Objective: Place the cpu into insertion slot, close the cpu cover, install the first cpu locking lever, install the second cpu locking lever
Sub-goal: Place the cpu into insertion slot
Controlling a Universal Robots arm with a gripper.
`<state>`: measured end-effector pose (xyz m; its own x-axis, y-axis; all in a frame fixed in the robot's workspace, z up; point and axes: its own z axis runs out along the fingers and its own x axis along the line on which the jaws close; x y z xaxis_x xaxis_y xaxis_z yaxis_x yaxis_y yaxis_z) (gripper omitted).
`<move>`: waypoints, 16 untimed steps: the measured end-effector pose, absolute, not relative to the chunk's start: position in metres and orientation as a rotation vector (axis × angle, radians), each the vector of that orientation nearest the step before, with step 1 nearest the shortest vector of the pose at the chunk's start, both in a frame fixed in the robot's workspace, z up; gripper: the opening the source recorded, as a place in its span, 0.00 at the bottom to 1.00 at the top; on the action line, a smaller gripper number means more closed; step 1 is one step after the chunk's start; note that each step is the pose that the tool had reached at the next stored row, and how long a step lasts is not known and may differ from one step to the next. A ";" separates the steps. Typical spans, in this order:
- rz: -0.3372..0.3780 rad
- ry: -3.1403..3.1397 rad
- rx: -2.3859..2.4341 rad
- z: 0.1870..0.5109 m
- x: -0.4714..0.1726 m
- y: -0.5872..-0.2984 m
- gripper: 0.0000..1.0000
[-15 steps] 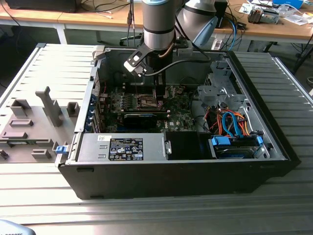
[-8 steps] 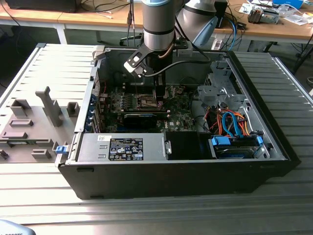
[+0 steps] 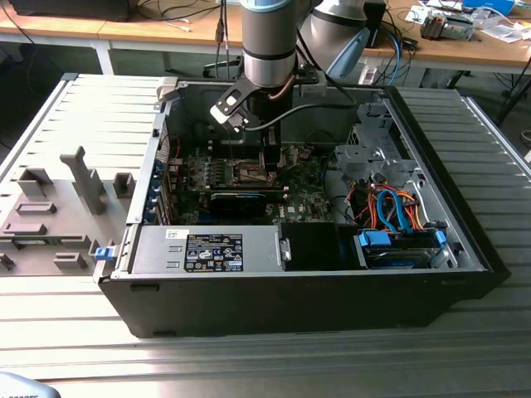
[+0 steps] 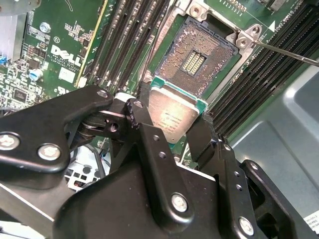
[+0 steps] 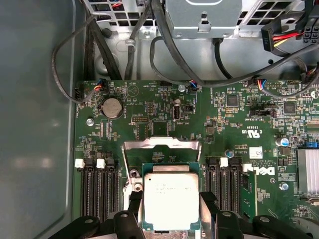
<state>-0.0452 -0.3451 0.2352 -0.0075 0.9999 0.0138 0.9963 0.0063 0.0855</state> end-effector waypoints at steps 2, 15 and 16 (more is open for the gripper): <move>0.109 2.192 2.177 0.235 -0.045 -0.345 0.54; 0.109 2.192 2.177 0.232 -0.045 -0.345 0.54; 0.109 2.192 2.177 0.232 -0.045 -0.345 0.54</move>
<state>-0.0452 -0.3451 0.2318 -0.0076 0.9999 0.0137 0.9963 0.0064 0.0855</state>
